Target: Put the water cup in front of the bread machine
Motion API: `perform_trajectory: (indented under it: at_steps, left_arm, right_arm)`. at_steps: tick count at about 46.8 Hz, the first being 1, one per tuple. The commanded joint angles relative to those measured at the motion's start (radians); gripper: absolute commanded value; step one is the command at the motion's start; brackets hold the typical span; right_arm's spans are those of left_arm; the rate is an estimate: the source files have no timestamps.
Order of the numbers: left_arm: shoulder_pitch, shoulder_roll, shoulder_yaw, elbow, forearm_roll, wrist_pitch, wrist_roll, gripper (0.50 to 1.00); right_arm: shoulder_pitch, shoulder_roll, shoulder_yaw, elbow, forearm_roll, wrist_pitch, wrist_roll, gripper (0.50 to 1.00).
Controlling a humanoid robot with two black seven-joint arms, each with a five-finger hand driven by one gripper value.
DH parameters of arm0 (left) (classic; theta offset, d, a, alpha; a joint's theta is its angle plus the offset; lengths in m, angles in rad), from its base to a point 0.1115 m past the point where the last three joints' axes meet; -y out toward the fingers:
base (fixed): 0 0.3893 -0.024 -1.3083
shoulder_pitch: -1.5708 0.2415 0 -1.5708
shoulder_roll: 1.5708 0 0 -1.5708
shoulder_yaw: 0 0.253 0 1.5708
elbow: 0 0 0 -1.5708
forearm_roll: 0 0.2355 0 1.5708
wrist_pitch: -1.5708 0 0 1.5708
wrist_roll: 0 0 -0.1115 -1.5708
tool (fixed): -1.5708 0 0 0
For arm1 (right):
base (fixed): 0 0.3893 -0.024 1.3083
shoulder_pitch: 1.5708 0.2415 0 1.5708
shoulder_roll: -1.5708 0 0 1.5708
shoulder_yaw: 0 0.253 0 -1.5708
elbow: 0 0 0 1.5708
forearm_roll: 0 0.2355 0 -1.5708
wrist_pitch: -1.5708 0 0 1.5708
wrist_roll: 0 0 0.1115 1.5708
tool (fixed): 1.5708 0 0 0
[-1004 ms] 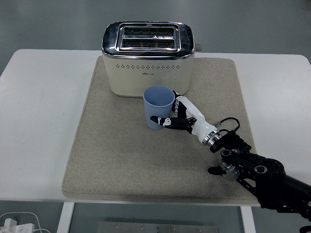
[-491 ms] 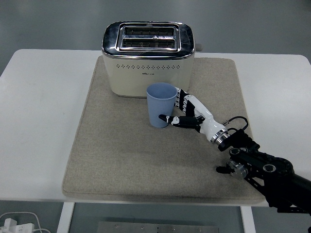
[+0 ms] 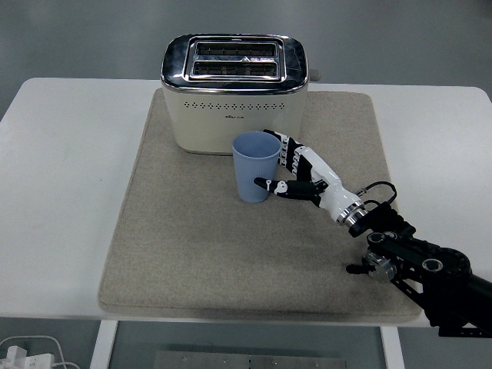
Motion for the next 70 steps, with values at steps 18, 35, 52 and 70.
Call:
perform_trajectory:
  at_steps: [18, 35, 52, 70]
  left_arm:
    - [-0.001, 0.000, 0.003, -0.005, 0.000, 0.000, -0.001, 1.000]
    - [0.001, 0.000, 0.001, -0.003, 0.000, 0.000, -0.001, 1.000]
    - [-0.001, 0.000, 0.003, -0.006, 0.000, 0.000, -0.001, 1.000]
    - [-0.001, 0.000, 0.003, -0.006, 0.000, 0.000, -0.001, 1.000]
  right_arm:
    - [-0.030, -0.055, 0.004, 0.052, 0.000, -0.005, 0.000, 0.928]
    - [-0.038, -0.101, 0.005, 0.072, 0.003, -0.006, 0.001, 0.928]
    - [-0.036, -0.144, 0.007, 0.073, 0.005, 0.000, 0.009, 0.928]
    - [-0.019, -0.227, 0.054, 0.070, 0.074, 0.046, 0.006, 0.928]
